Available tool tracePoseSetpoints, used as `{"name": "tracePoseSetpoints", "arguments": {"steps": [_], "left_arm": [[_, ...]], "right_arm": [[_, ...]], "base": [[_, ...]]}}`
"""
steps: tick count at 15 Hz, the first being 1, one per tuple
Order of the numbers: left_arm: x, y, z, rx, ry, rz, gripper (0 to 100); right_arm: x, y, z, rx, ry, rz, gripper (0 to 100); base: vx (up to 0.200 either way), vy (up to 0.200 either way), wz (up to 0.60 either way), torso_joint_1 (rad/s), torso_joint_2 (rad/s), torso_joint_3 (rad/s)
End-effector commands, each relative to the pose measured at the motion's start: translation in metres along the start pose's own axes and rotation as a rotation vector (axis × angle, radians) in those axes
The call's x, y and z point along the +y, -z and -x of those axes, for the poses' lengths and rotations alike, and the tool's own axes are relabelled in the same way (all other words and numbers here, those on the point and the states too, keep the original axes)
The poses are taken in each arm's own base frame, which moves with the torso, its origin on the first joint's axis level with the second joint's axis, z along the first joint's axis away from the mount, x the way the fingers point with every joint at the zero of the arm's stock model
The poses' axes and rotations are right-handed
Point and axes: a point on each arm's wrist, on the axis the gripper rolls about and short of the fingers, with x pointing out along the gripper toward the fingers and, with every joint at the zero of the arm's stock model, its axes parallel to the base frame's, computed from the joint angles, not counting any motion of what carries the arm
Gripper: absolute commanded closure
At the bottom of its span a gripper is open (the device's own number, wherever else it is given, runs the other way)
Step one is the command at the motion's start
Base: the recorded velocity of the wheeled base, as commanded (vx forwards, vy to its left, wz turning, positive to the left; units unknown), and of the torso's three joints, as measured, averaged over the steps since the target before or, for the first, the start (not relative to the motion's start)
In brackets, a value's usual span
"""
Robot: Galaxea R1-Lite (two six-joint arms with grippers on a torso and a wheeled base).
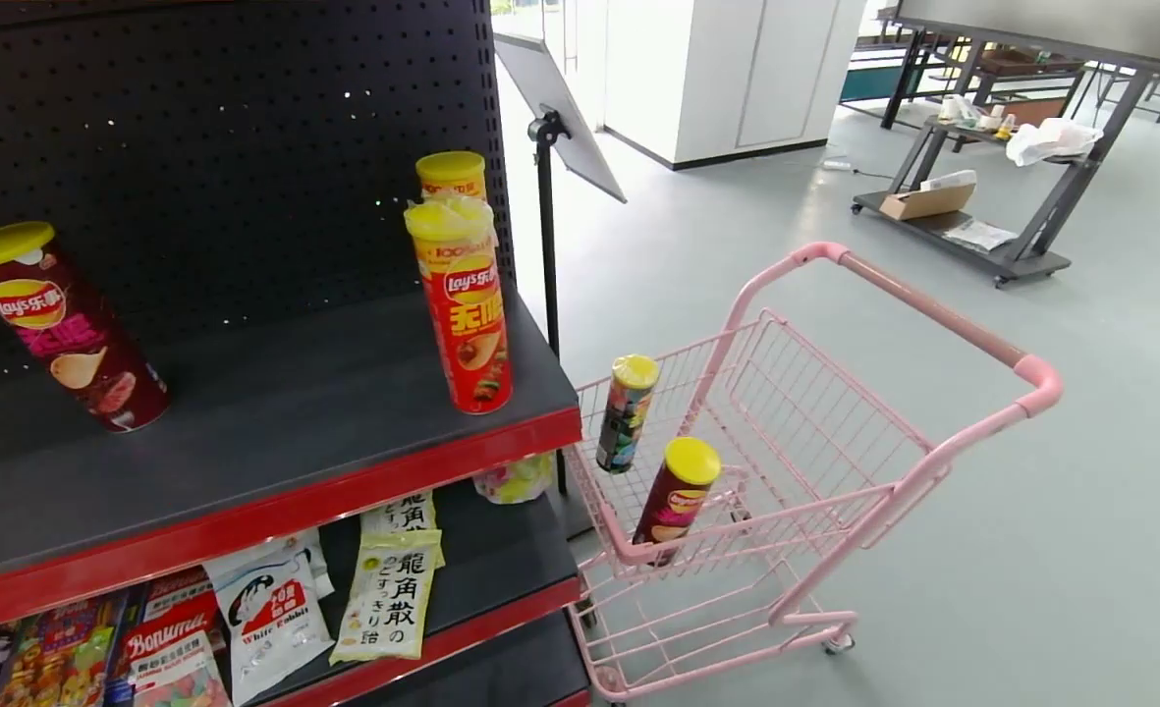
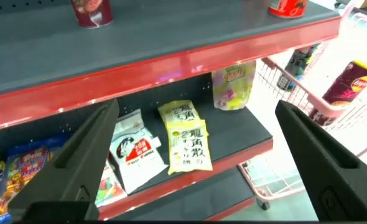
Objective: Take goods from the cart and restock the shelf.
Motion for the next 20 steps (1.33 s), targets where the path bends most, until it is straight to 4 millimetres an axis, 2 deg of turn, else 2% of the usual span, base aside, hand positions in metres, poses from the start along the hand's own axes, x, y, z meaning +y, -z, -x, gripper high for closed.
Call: {"name": "tracePoseSetpoints", "arguments": {"steps": [1, 3, 9, 20], "left_arm": [[0.0, 0.0001, -0.0001, 0.001, 0.002, -0.001, 0], [0.0001, 0.0001, -0.0001, 0.001, 0.0, 0.001, 0], [0.0, 0.0001, -0.0001, 0.001, 0.002, 0.001, 0], [0.0, 0.0001, -0.0001, 0.001, 0.002, -0.001, 0]], "right_arm": [[0.0, 0.0001, 0.0, 0.001, -0.001, 0.0, 0], [0.0, 0.0001, 0.0, 0.001, -0.001, -0.001, 0], [0.0, -0.0001, 0.0, 0.0, -0.001, -0.006, 0], [0.0, 0.0001, 0.0, 0.001, -0.001, 0.0, 0]], "base": [[0.0, 0.0, 0.0, 0.0, 0.0, 0.0], [0.0, 0.0, 0.0, 0.0, 0.0, 0.0], [0.0, 0.0, 0.0, -0.133, 0.33, 0.188], [0.0, 0.0, 0.0, -0.173, 0.45, 0.273]]}}
